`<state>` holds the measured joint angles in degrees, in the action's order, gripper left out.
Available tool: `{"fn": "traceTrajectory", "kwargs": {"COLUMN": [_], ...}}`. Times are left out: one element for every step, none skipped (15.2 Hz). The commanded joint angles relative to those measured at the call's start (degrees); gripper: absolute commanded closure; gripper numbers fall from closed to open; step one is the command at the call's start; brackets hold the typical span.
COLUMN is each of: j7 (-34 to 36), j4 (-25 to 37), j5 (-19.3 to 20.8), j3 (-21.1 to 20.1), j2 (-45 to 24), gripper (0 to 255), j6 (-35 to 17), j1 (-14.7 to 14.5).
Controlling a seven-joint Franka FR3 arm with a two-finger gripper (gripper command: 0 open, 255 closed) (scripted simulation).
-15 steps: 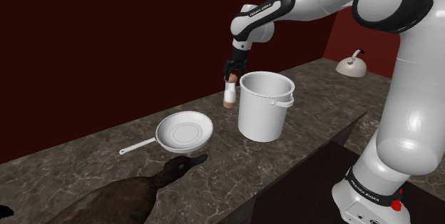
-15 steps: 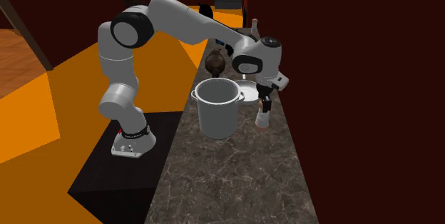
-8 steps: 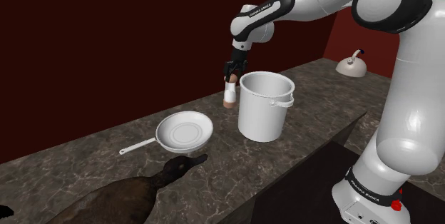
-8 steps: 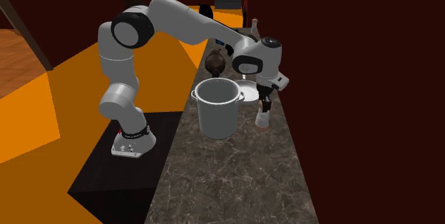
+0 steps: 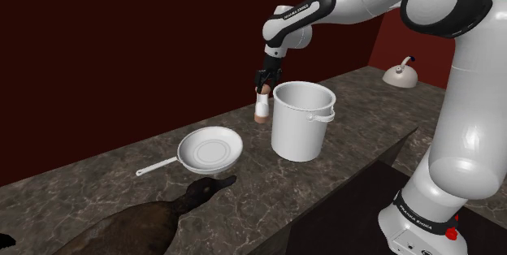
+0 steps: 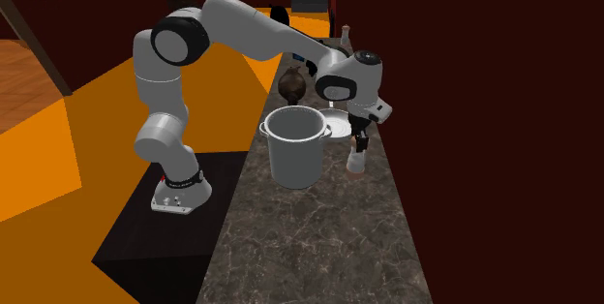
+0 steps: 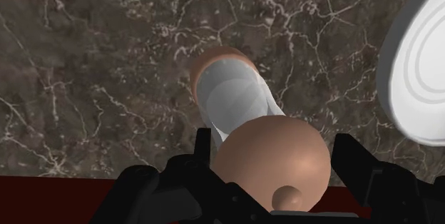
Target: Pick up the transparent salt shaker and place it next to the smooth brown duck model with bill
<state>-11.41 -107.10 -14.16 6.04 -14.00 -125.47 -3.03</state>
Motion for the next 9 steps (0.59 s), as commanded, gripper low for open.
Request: {"fn": "traceTrajectory", "kwargs": {"j7": [0.00, 0.18, 0.36, 0.53, 0.70, 0.87, 1.03, 1.20, 1.36], "j4": [-0.04, 0.33, 0.71, 1.13, 1.55, 1.98, 2.42, 2.87, 3.34], "j5": [0.03, 0.17, 0.31, 0.44, 0.56, 0.69, 0.81, 0.93, 1.04], "j3": [0.03, 0.06, 0.10, 0.13, 0.17, 0.20, 0.23, 0.25, 0.28], "j2": [0.00, 0.31, 0.61, 0.88, 1.15, 1.42, 1.67, 1.91, 2.14], "gripper": [255, 255, 255, 255, 255, 255, 255, 255, 255], "j6": [0.04, 0.70, 1.37, 2.04, 2.71, 3.38, 4.06, 4.74, 5.43], "j1": [0.02, 0.01, 0.00, 0.00, 0.00, -0.01, -0.01, -0.01, -0.01]}}
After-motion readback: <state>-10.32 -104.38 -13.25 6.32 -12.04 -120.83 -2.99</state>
